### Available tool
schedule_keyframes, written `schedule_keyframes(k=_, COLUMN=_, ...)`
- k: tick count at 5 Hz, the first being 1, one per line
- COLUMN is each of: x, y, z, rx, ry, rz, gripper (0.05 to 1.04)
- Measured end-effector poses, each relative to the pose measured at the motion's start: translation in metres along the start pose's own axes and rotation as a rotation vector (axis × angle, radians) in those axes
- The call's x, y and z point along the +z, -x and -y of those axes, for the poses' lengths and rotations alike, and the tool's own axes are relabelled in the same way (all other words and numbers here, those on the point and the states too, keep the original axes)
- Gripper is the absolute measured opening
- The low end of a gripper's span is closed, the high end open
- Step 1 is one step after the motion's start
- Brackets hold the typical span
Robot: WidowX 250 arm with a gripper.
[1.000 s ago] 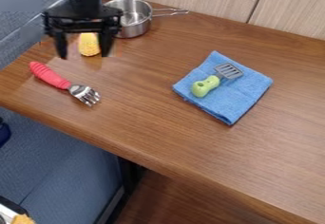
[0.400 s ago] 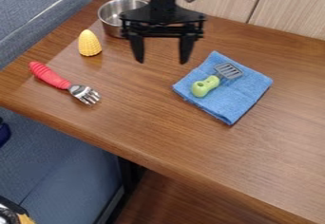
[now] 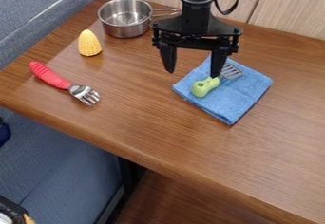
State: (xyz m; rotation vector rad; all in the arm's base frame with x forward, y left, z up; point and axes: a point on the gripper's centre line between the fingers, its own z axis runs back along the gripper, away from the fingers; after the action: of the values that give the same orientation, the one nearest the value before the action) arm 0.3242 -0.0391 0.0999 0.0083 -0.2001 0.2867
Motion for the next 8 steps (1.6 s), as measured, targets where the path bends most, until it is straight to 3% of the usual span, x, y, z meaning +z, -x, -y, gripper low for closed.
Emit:
schedule_keyframes(k=2, x=-0.016, y=0.000, z=0.005, rx=-0.041, ry=0.007, rz=-0.037, gripper=0.999)
schedule_keyframes(k=5, x=-0.040, y=0.001, z=0.014, rx=-0.085, ry=-0.033, rz=-0.083, gripper=0.964)
schedule_keyframes(k=7, x=-0.049, y=0.002, z=0.018, rx=-0.095, ry=-0.049, rz=-0.101, gripper=0.429)
schedule_keyframes(k=8, x=-0.049, y=0.002, z=0.018, rx=-0.089, ry=-0.051, rz=-0.100, gripper=0.414)
